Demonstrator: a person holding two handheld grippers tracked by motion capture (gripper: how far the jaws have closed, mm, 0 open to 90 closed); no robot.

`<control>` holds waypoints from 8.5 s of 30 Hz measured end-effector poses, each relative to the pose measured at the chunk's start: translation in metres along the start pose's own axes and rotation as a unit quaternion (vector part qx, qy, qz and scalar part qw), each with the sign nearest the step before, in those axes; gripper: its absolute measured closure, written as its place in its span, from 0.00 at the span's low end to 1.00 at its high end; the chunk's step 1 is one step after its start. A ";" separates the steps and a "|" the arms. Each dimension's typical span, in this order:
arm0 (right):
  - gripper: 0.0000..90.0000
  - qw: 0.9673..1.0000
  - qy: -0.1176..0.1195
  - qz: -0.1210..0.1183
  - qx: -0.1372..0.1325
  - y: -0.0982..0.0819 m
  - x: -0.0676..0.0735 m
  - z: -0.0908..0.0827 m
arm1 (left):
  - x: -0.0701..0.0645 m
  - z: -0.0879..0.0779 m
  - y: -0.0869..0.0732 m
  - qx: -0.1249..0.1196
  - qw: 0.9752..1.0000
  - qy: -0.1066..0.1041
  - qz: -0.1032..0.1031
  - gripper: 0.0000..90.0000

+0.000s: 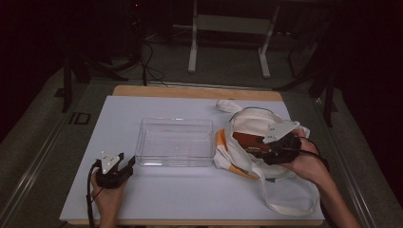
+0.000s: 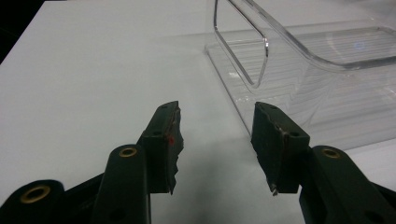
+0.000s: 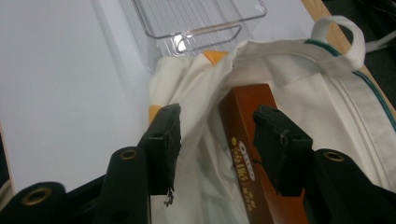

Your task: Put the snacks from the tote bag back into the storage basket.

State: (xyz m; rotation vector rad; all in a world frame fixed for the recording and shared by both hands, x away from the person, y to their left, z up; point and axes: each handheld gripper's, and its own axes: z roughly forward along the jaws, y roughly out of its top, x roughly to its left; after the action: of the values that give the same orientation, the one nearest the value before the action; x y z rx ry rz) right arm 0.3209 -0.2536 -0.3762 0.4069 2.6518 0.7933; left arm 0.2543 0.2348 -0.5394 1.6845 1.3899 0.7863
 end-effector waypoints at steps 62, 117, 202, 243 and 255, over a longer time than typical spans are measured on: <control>0.45 0.987 -0.006 0.028 0.156 -0.030 -0.065 0.019 | 0.001 0.000 0.000 0.001 1.000 -0.004 -0.001 0.58; 0.32 0.958 0.026 0.029 0.285 -0.057 -0.091 0.081 | 0.001 0.001 0.000 0.002 1.000 -0.005 -0.005 0.57; 0.47 0.958 0.095 0.040 0.267 -0.067 -0.086 0.067 | 0.001 0.000 0.000 0.001 1.000 -0.004 -0.004 0.57; 0.48 0.979 0.080 0.036 0.183 -0.049 -0.091 0.021 | 0.001 0.000 0.000 0.000 1.000 -0.004 -0.005 0.57; 0.48 0.983 0.074 0.032 0.165 -0.043 -0.091 0.011 | 0.001 0.000 0.000 0.000 1.000 -0.004 -0.004 0.57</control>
State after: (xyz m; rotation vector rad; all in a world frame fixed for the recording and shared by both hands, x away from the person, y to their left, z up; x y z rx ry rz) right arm 0.4003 -0.3158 -0.3878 0.5373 2.9318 0.4106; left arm 0.2547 0.2356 -0.5394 1.6794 1.3914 0.7742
